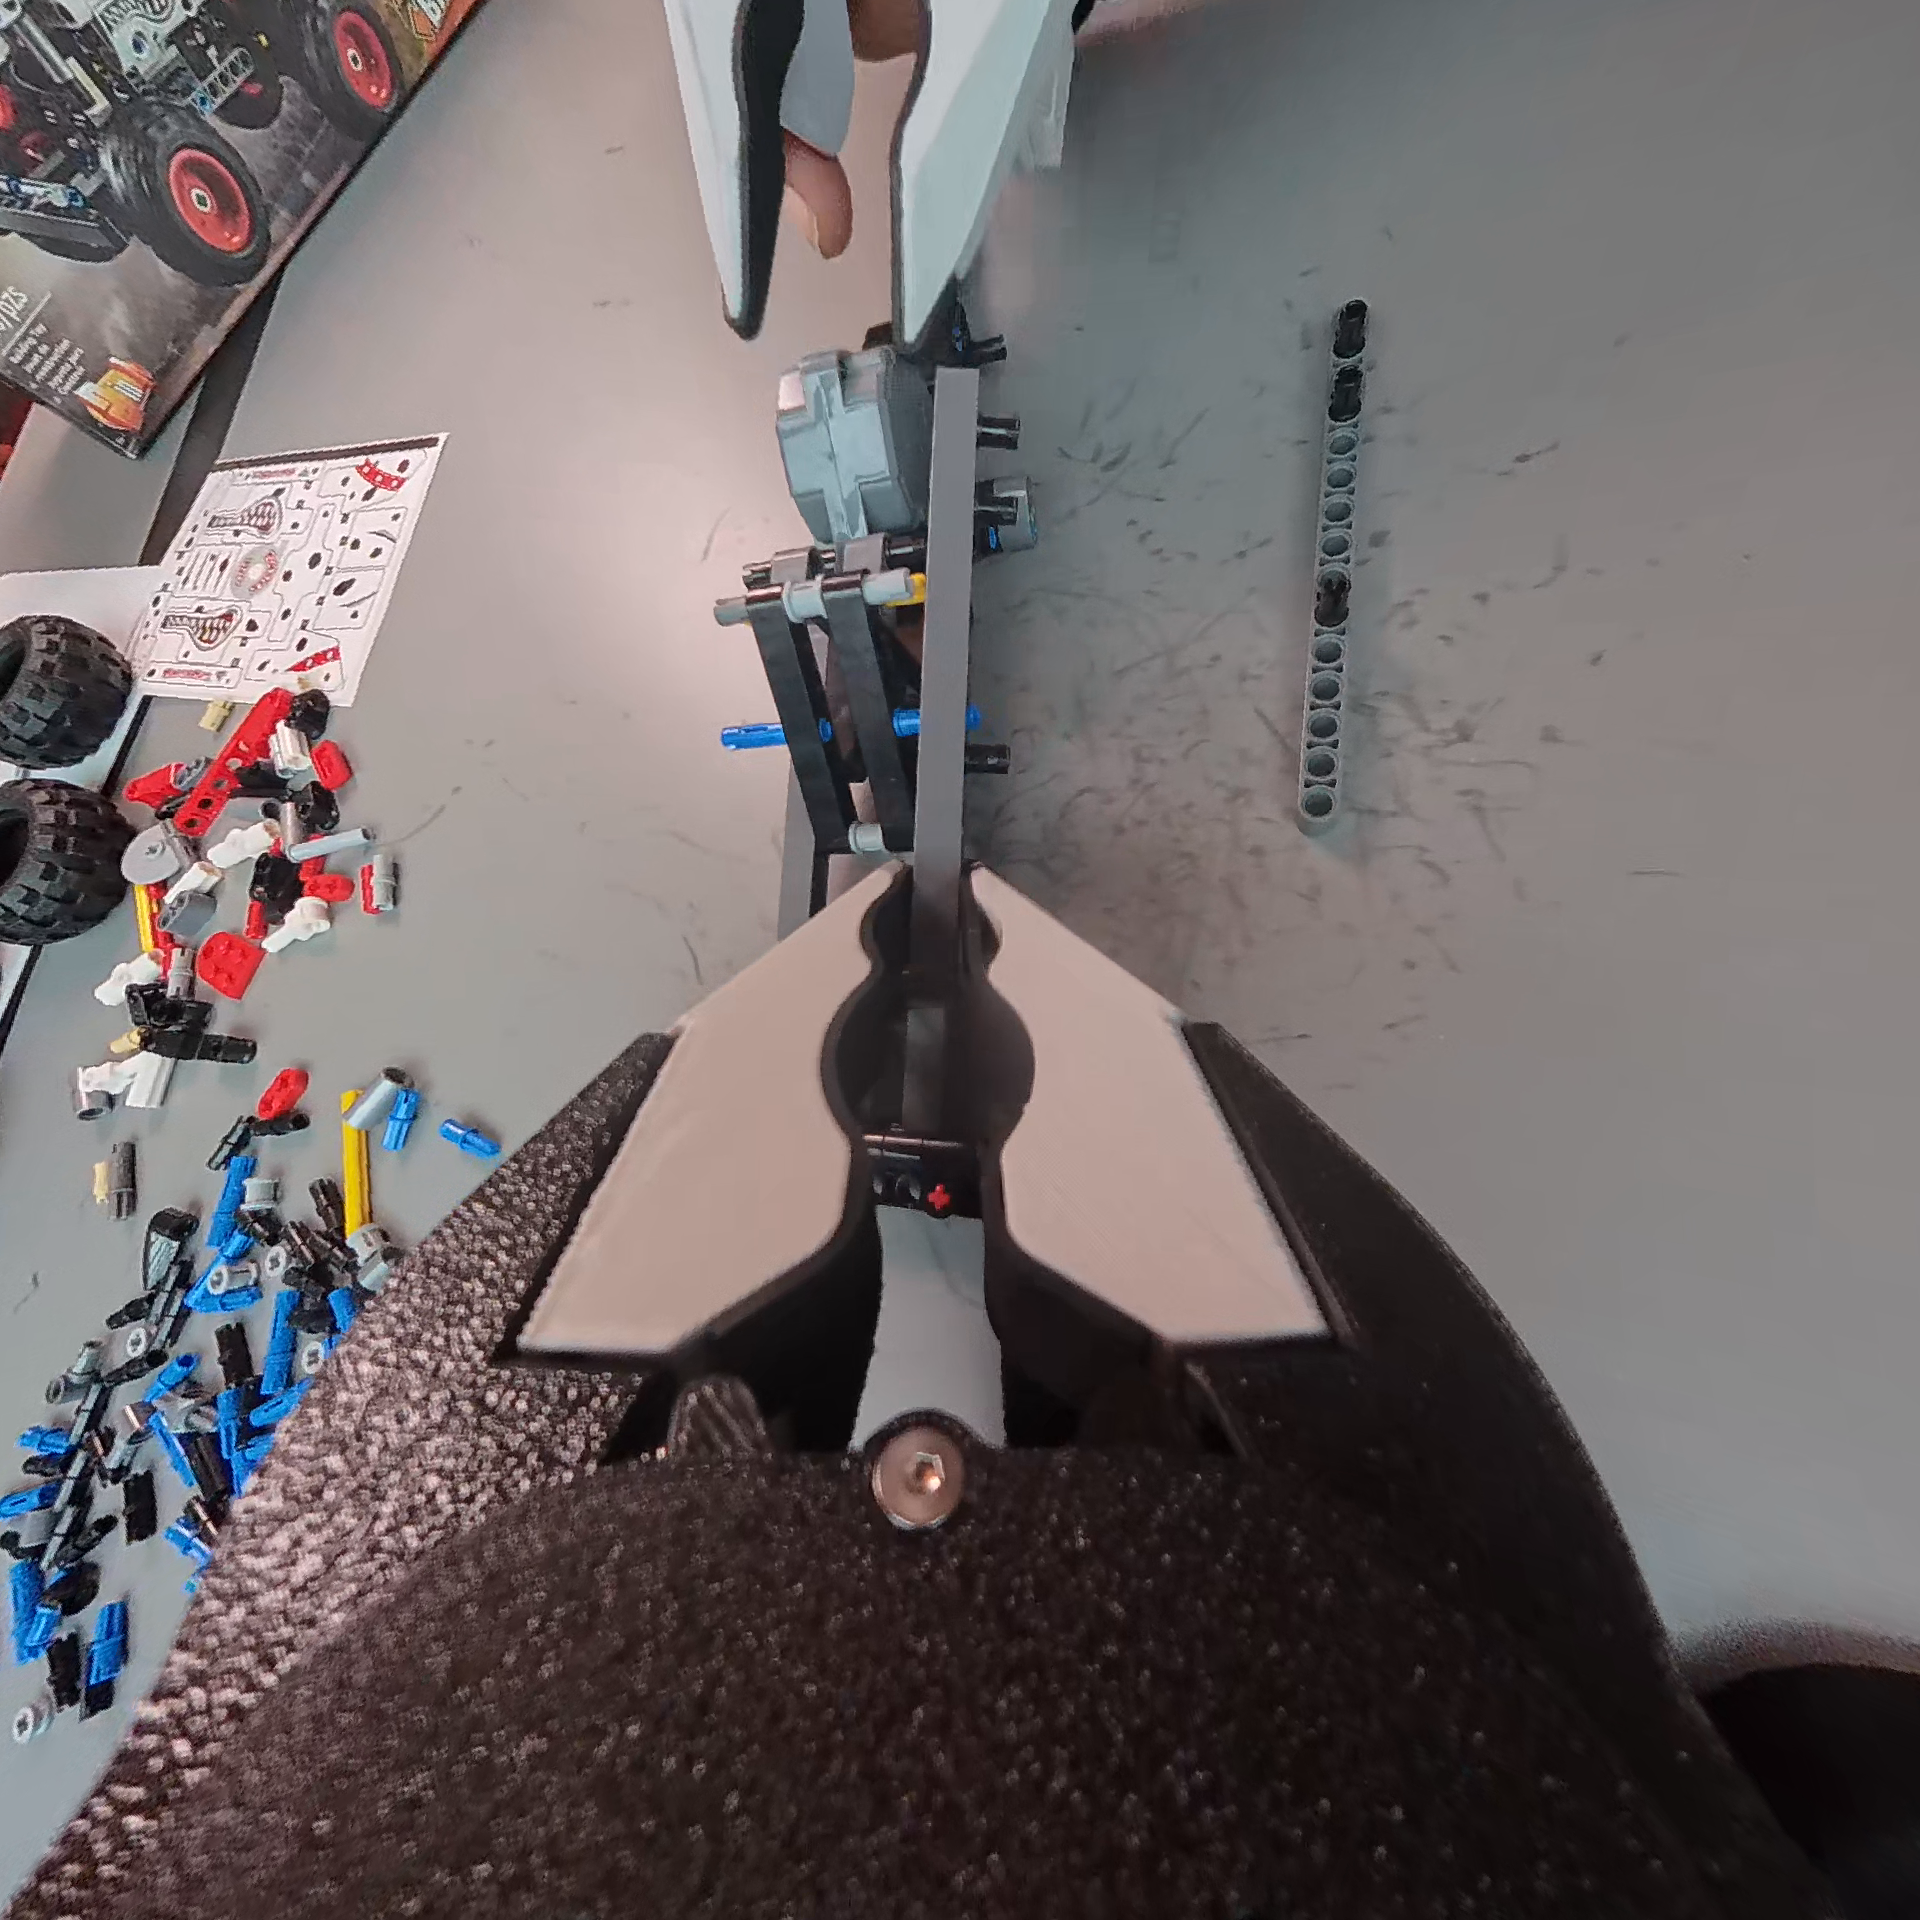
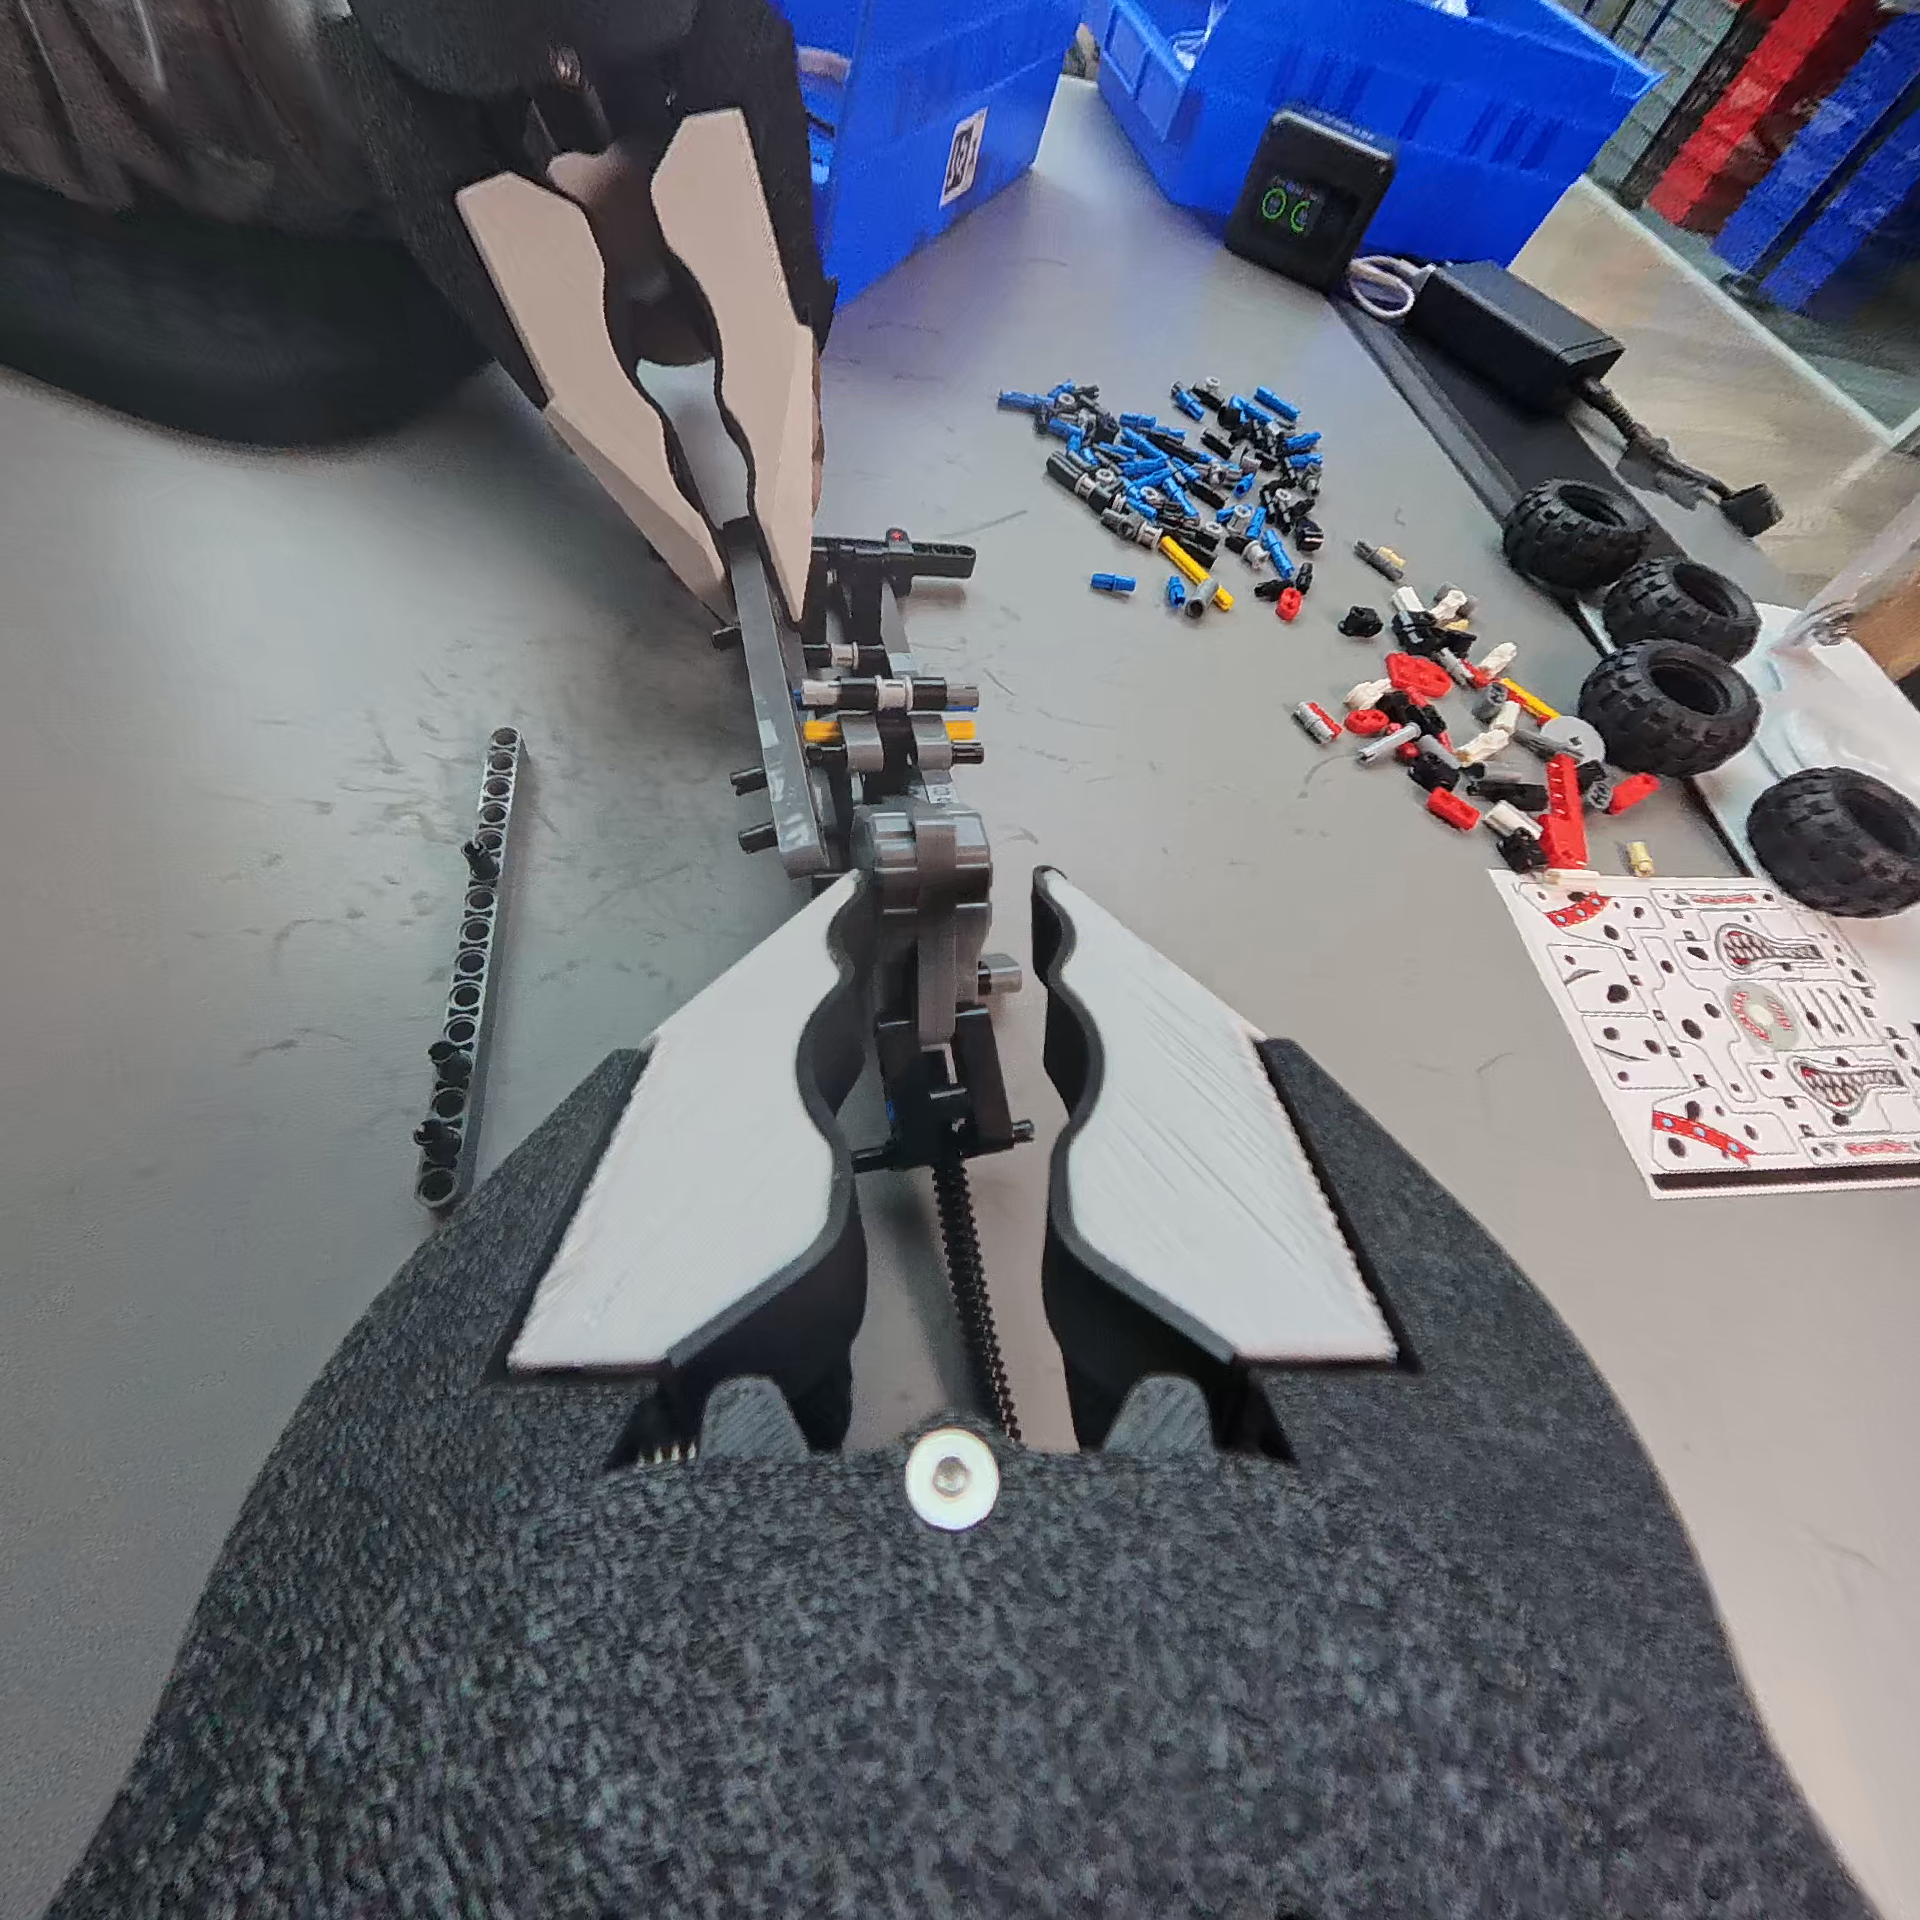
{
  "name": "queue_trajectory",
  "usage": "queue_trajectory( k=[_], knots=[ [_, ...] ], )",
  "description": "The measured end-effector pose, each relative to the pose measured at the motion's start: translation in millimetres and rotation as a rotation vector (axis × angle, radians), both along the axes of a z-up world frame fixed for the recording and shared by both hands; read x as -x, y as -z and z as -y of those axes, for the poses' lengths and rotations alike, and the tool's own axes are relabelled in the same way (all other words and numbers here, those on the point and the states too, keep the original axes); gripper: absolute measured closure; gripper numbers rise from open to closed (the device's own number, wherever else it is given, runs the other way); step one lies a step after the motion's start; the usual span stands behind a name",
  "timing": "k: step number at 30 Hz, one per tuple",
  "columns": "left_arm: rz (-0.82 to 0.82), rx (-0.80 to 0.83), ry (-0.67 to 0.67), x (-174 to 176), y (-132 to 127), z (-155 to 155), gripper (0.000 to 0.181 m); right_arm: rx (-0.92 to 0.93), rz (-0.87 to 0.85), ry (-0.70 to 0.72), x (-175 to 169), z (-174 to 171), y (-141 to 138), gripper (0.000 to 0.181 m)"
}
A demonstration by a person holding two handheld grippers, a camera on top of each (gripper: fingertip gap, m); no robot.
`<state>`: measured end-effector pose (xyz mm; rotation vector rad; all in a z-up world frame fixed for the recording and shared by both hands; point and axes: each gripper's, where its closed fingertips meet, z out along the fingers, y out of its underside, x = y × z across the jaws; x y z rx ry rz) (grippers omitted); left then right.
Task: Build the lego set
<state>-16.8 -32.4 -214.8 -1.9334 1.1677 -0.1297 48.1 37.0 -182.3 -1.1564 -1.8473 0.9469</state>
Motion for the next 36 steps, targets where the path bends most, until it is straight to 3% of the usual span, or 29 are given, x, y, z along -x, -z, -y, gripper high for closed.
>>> queue_trajectory(
  k=[6, 10, 14, 18, 24, 36],
  knots=[
    [0.045, -0.008, -0.003, -1.2, -4.1, 4.7, 0.172, 0.071, -0.129, 0.098, 10.8, -16.0, -28.5, 0.153],
    [0.085, -0.021, -0.013, -0.6, -10.1, 5.7, 0.172, -0.001, -0.234, 0.229, 29.9, -51.3, -54.0, 0.155],
    [0.108, -0.041, -0.023, 0.8, -17.6, 6.2, 0.172, -0.066, -0.364, 0.371, 55.1, -110.7, -99.0, 0.164],
    [0.158, -0.069, -0.032, 1.4, -25.9, 9.5, 0.172, -0.127, -0.458, 0.532, 84.9, -194.6, -143.5, 0.176],
    [0.184, -0.106, -0.050, 2.5, -28.4, 9.5, 0.172, -0.161, -0.485, 0.701, 122.0, -302.9, -171.4, 0.180],
    [0.227, -0.101, -0.024, -2.3, -29.6, 10.7, 0.172, -0.174, -0.526, 0.783, 144.5, -358.2, -202.0, 0.179]
  ],
)
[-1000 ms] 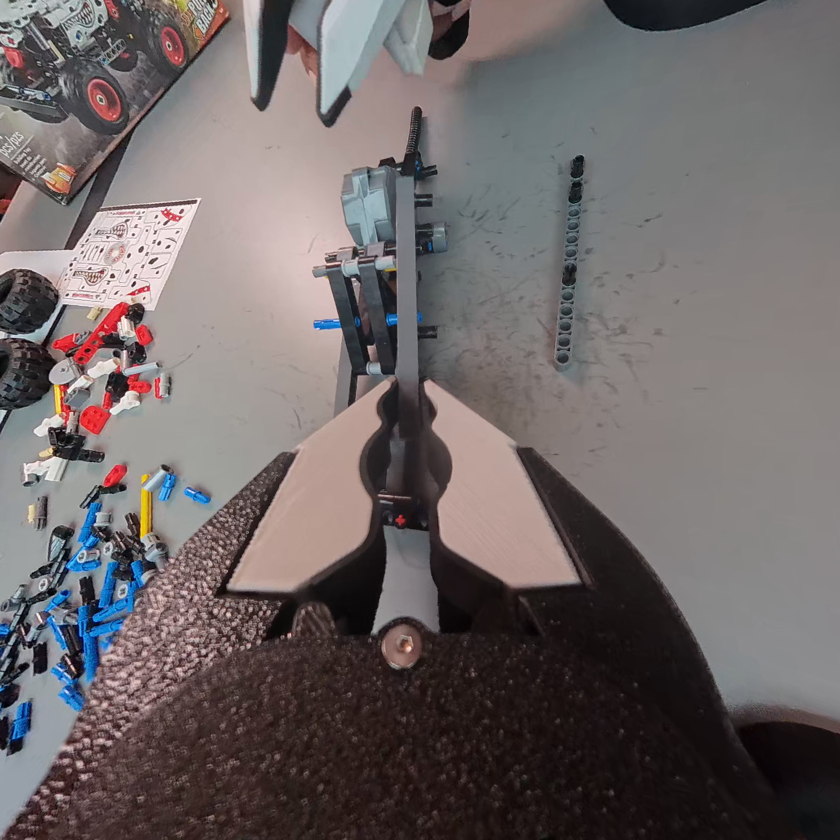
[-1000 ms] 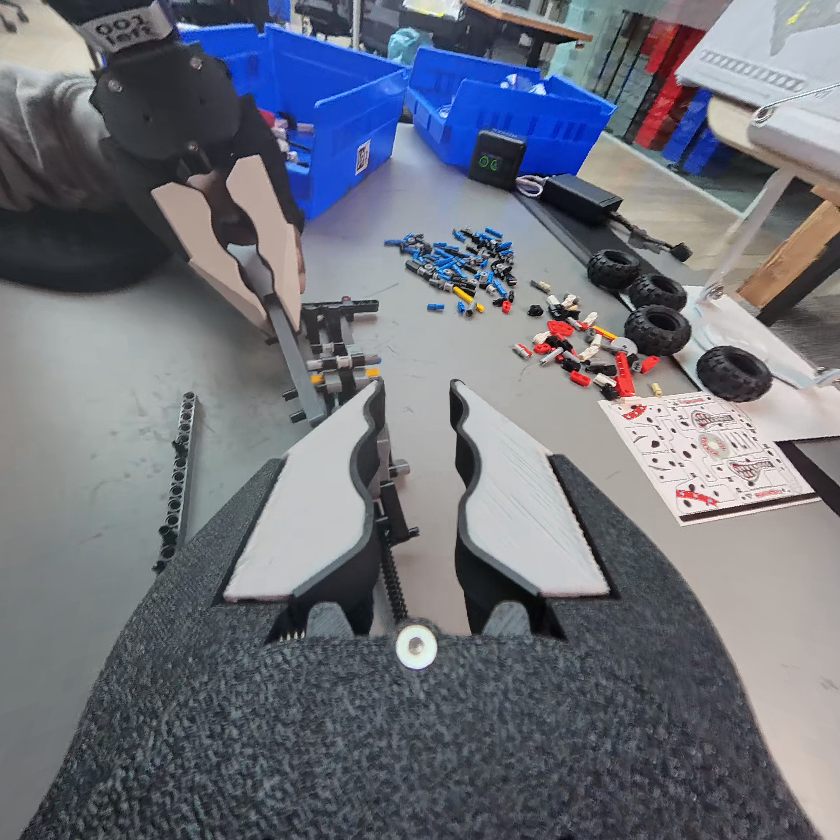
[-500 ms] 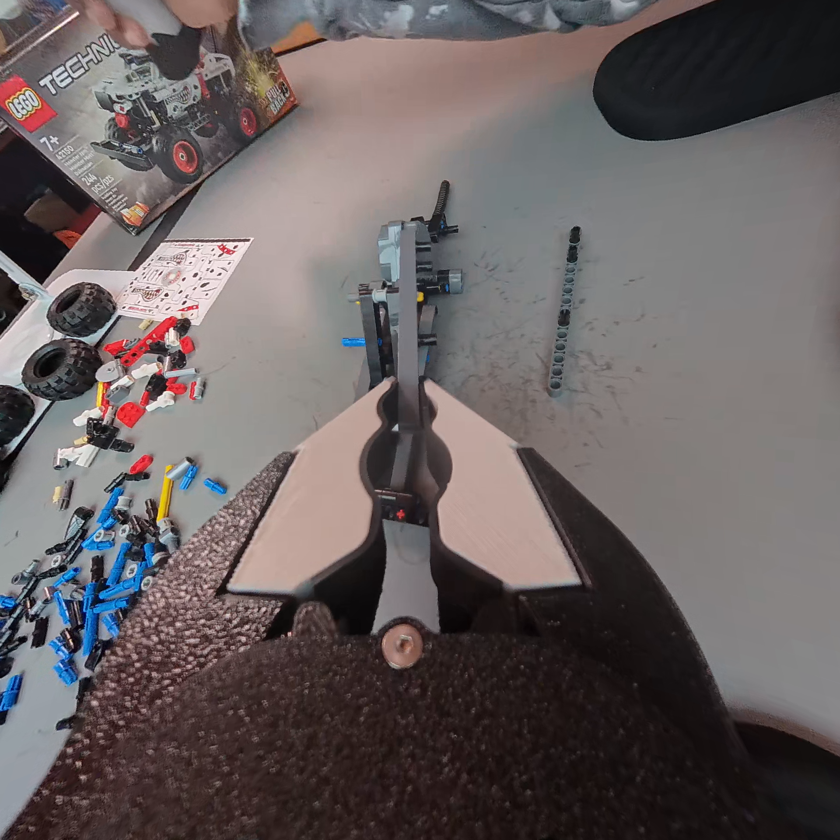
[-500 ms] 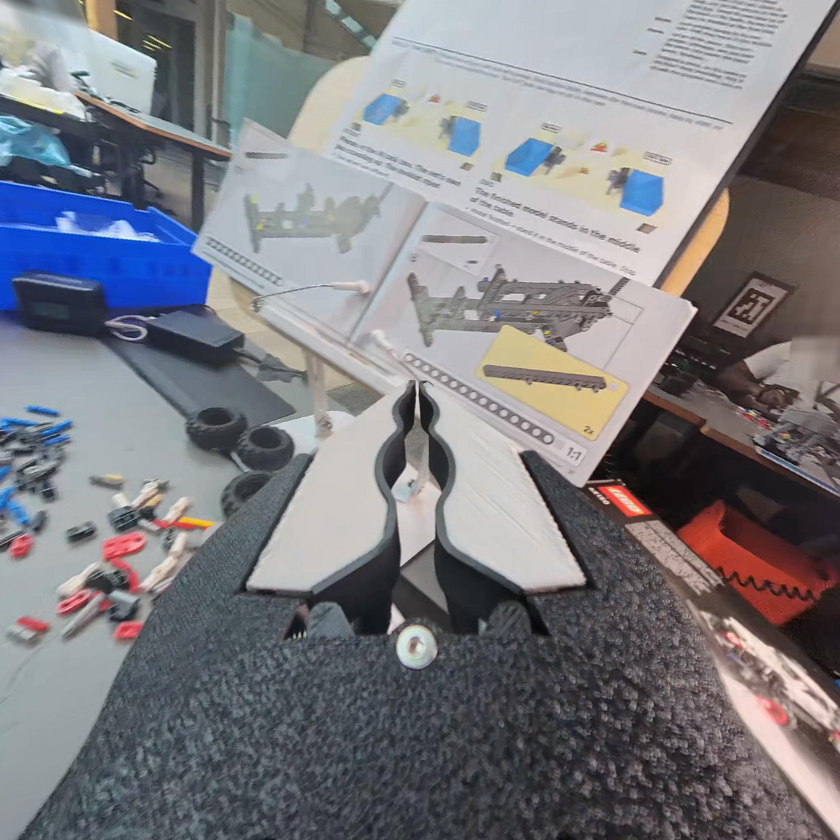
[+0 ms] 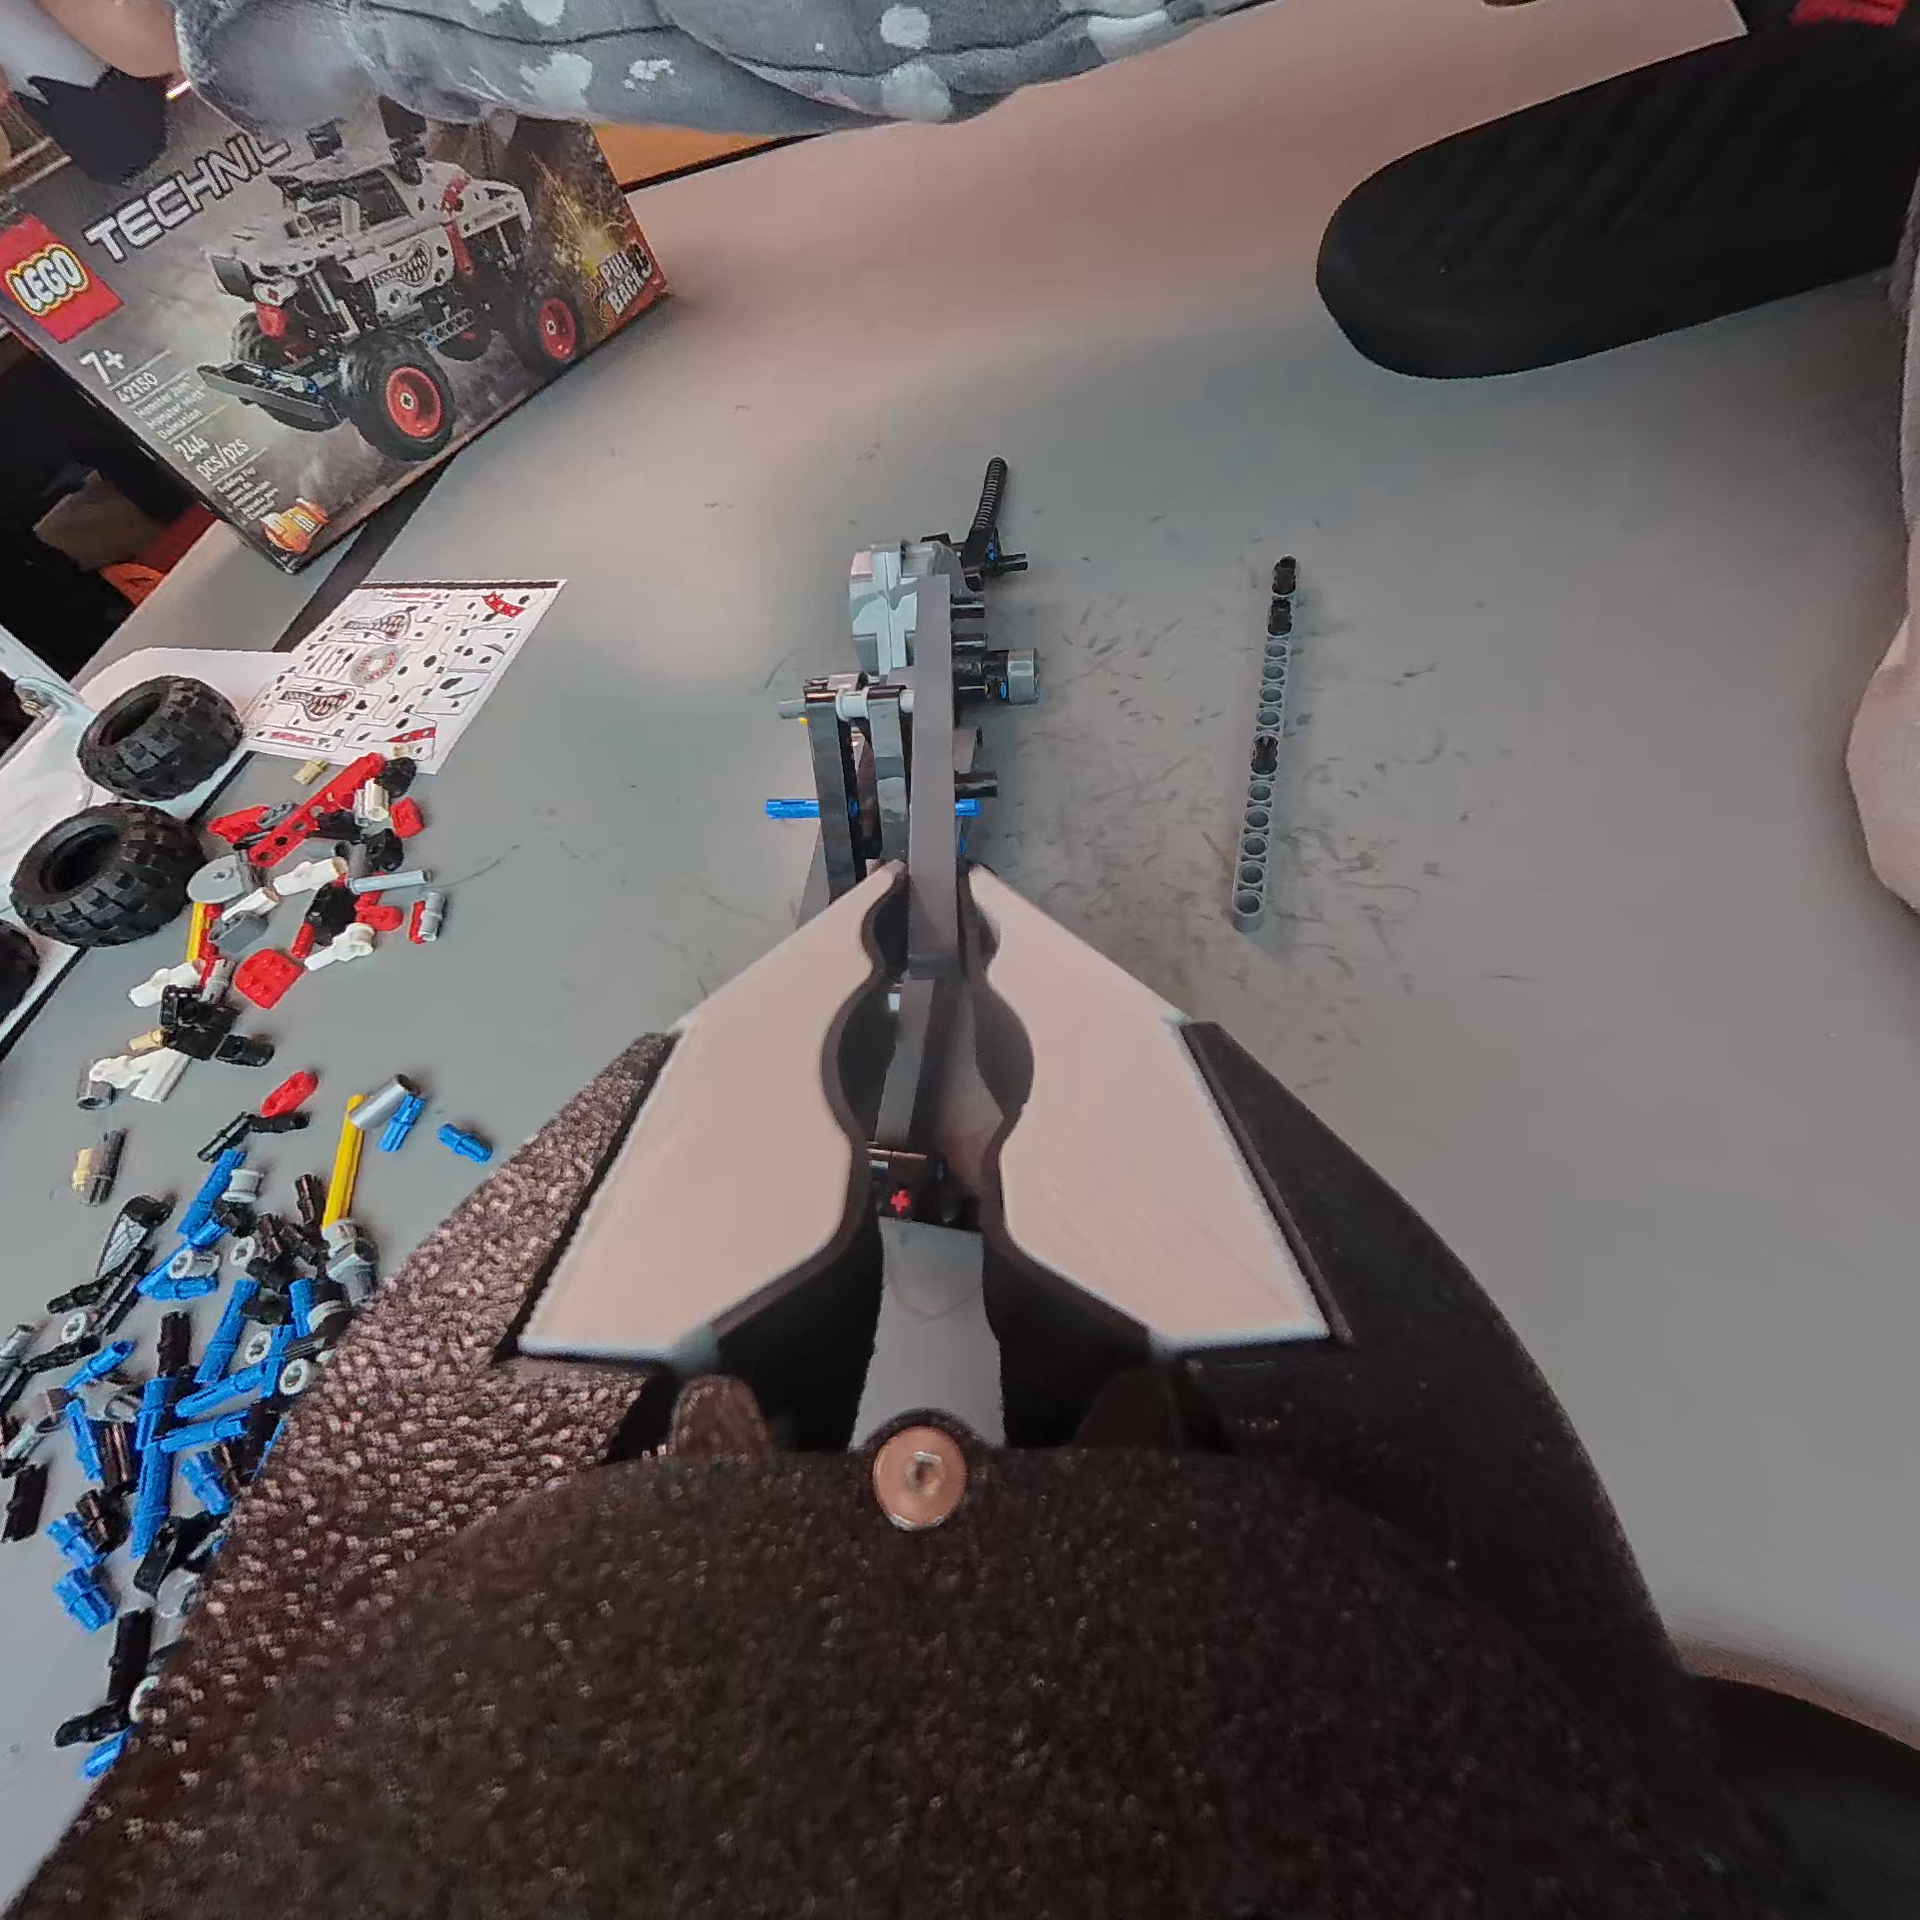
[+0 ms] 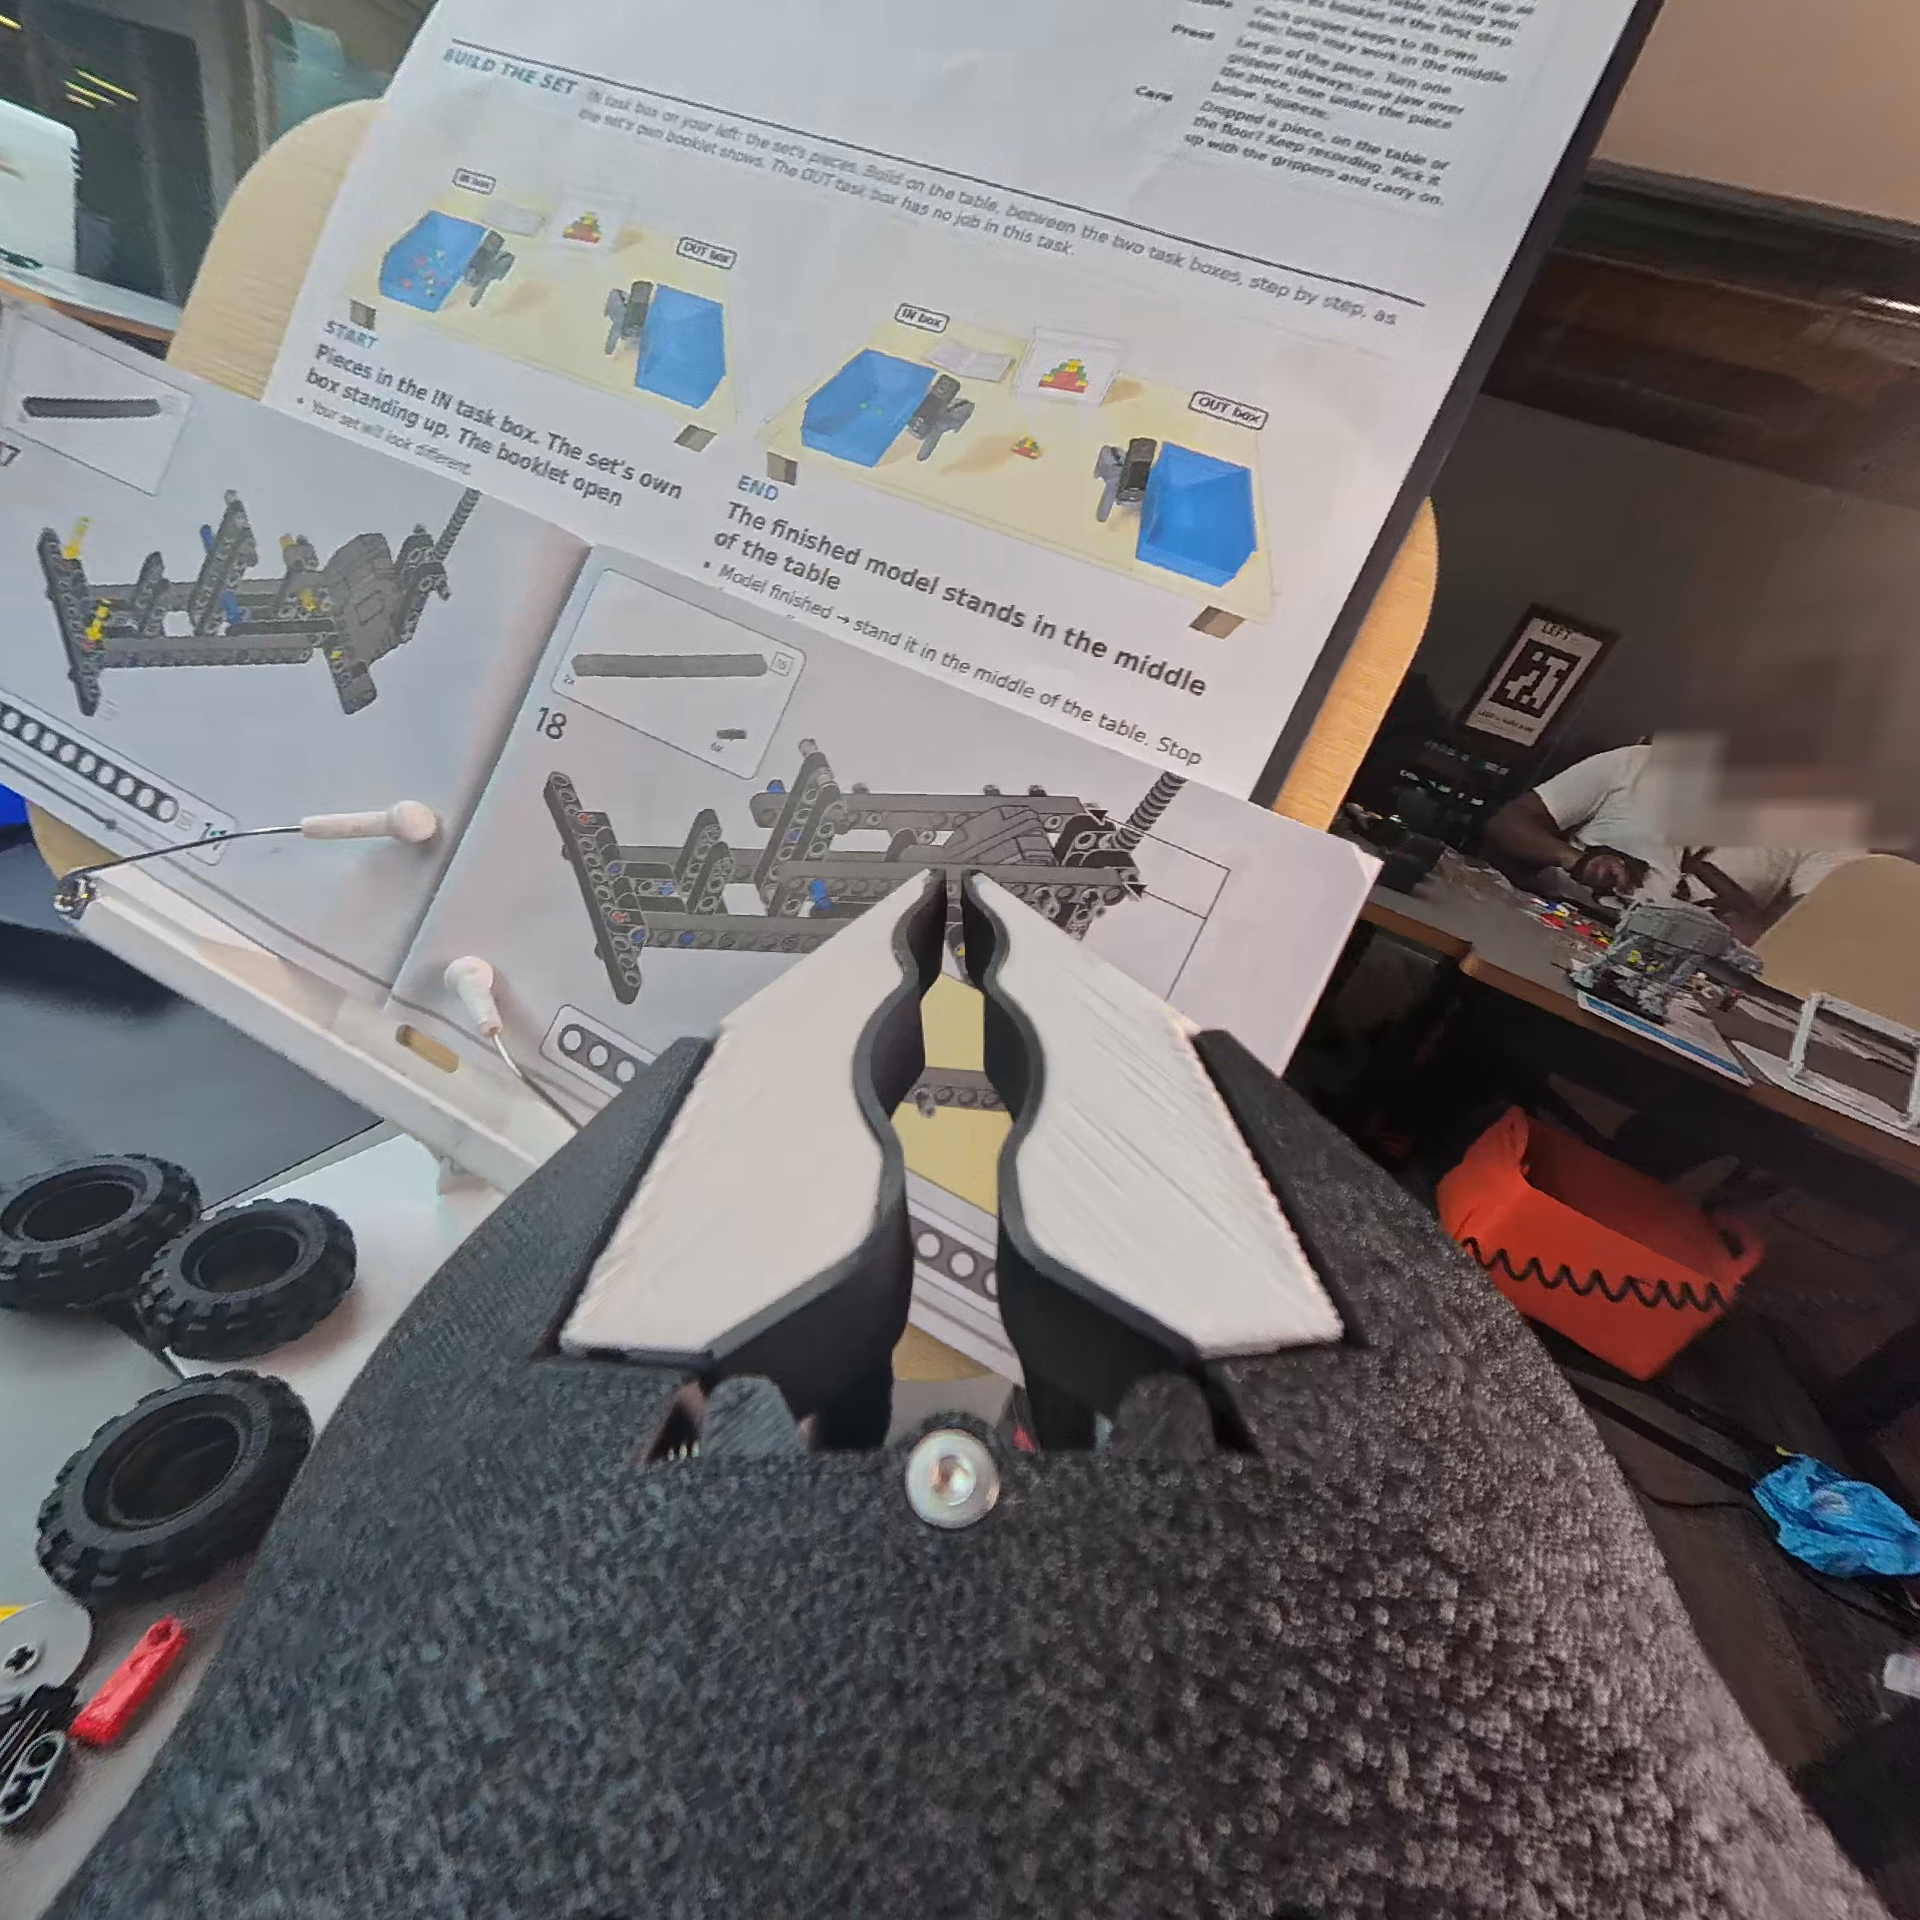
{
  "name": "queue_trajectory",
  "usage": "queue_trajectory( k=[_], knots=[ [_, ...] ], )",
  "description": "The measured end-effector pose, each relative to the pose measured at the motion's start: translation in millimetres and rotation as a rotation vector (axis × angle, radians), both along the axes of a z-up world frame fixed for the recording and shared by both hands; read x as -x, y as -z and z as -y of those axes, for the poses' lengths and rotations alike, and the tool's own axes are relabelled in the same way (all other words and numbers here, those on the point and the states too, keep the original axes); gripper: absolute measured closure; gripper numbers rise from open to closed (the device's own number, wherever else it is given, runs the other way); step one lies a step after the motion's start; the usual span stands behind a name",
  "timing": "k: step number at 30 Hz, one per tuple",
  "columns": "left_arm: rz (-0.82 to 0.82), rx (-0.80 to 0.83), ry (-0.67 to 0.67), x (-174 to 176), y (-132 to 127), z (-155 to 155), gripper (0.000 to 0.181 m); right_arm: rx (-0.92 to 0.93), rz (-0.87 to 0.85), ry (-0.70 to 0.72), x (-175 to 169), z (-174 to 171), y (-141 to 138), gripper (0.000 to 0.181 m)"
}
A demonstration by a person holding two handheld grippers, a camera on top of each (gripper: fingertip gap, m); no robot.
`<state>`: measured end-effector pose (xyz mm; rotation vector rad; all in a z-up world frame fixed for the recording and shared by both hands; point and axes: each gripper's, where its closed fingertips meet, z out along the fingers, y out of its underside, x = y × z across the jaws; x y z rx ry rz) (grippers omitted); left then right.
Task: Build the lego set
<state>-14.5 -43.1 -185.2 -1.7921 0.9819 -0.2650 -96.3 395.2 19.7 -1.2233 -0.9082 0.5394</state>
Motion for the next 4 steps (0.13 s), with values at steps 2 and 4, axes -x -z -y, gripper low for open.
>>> queue_trajectory(
  k=[2, 4],
  knots=[
    [0.000, 0.000, 0.002, -0.2, 0.1, 0.3, 0.172, 0.008, -0.020, 0.024, -3.6, -9.1, -3.3, 0.179],
    [0.000, 0.000, 0.002, -0.4, 0.1, 0.5, 0.172, 0.017, -0.039, 0.051, -8.5, -17.9, -5.6, 0.178]
  ],
)
